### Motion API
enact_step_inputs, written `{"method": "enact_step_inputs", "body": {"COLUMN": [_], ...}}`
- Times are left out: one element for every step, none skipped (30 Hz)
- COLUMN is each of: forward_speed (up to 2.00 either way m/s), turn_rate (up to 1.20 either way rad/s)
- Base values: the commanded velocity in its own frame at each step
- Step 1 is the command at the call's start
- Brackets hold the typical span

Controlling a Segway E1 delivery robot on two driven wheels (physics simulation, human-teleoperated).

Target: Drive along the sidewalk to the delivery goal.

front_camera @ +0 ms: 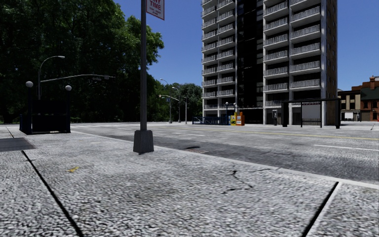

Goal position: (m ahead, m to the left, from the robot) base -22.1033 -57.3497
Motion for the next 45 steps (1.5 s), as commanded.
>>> {"method": "enact_step_inputs", "body": {"forward_speed": [0.0,0.0,0.0,0.0,0.0,0.0,0.0,0.0,0.0,0.0,0.0,0.0,0.0,0.0,0.0,0.0,0.0,0.0,0.0,0.0,0.0,0.0,0.0,0.0,0.0,0.0,0.0,0.0,0.0,0.0,0.0,0.0,0.0,0.0,0.0,0.0,0.0,0.0,0.0,0.0,0.0,0.0,0.0,0.0,0.0], "turn_rate": [0.0,0.0,0.0,0.0,0.0,0.0,0.0,0.0,0.0,0.0,0.0,0.0,0.0,0.0,0.0,0.0,0.0,0.0,0.0,0.0,0.0,0.0,0.0,0.0,0.0,0.0,0.0,0.0,0.0,0.0,-0.74,-1.2,-1.2,-1.2,-1.2,-1.2,-1.2,-1.2,-1.2,-1.2,-1.2,-1.2,-1.2,-1.2,-1.2]}}
